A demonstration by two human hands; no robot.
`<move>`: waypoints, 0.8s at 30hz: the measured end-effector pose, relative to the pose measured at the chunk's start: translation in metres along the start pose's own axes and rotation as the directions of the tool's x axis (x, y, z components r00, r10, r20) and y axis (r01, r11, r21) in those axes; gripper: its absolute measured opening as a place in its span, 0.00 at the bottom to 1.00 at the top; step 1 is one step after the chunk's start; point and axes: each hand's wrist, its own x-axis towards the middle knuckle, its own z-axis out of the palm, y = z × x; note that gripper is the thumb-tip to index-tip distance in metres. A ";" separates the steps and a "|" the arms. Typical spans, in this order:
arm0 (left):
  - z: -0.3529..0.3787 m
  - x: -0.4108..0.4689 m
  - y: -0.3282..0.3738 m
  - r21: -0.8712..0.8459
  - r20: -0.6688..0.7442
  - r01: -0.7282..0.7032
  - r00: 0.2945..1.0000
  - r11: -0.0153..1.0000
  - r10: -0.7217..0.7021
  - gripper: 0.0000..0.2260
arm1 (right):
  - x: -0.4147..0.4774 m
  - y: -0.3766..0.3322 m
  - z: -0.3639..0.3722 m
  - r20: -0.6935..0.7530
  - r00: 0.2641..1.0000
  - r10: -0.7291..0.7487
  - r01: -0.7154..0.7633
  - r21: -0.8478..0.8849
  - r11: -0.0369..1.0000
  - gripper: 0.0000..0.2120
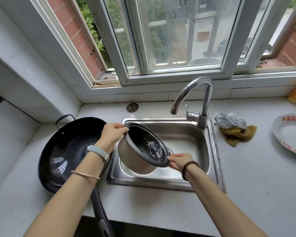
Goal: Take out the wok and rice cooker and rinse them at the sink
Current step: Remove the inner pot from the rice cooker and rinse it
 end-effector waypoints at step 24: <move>0.009 -0.011 0.068 0.370 0.000 -0.009 1.000 0.929 0.010 0.07 | -0.008 0.024 0.022 0.140 0.982 0.126 -0.124 -0.024 0.992 0.09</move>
